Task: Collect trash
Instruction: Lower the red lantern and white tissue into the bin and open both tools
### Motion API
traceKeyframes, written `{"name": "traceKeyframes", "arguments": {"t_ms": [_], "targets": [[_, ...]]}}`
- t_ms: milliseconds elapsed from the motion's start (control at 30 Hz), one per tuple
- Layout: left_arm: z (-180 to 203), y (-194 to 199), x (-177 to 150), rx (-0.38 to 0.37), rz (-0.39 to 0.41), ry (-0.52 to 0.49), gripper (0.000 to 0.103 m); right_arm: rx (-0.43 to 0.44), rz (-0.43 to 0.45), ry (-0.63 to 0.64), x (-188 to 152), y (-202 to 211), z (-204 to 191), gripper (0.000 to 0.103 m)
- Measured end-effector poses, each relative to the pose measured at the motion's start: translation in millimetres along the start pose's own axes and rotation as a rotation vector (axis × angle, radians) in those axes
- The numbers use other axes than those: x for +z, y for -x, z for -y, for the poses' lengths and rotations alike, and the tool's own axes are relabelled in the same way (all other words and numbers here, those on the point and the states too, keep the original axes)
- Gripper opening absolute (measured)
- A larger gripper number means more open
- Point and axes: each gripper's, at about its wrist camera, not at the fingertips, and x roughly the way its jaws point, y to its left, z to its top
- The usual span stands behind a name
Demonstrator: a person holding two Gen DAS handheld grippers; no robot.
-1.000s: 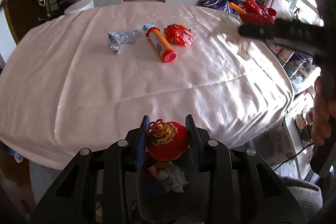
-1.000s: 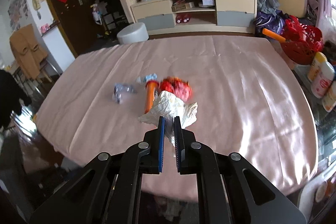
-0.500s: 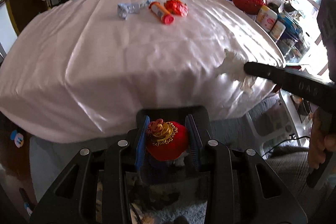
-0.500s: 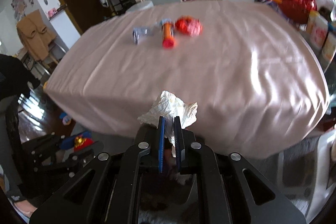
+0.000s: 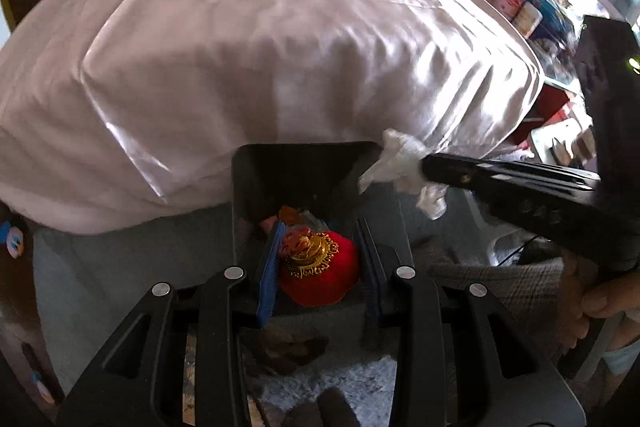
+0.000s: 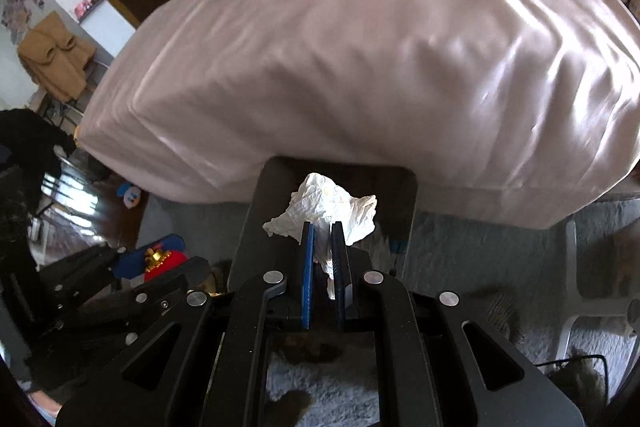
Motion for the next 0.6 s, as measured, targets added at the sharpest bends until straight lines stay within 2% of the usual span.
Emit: {"name": "traceKeyframes", "arguments": {"t_ms": [100, 500, 600], "targets": [[4.8, 0.0, -2.5, 0.011, 0.002, -0.026, 0.033, -0.003, 0.000, 0.008, 1.1, -2.5, -5.1, 0.010], [-0.5, -6.7, -3.6, 0.010, -0.035, -0.007, 0.033, 0.036, 0.016, -0.031, 3.4, 0.4, 0.6, 0.013], [-0.2, -7.8, -3.9, 0.015, -0.040, -0.010, 0.038, 0.036, 0.018, -0.042, 4.6, 0.8, 1.5, 0.014]]}}
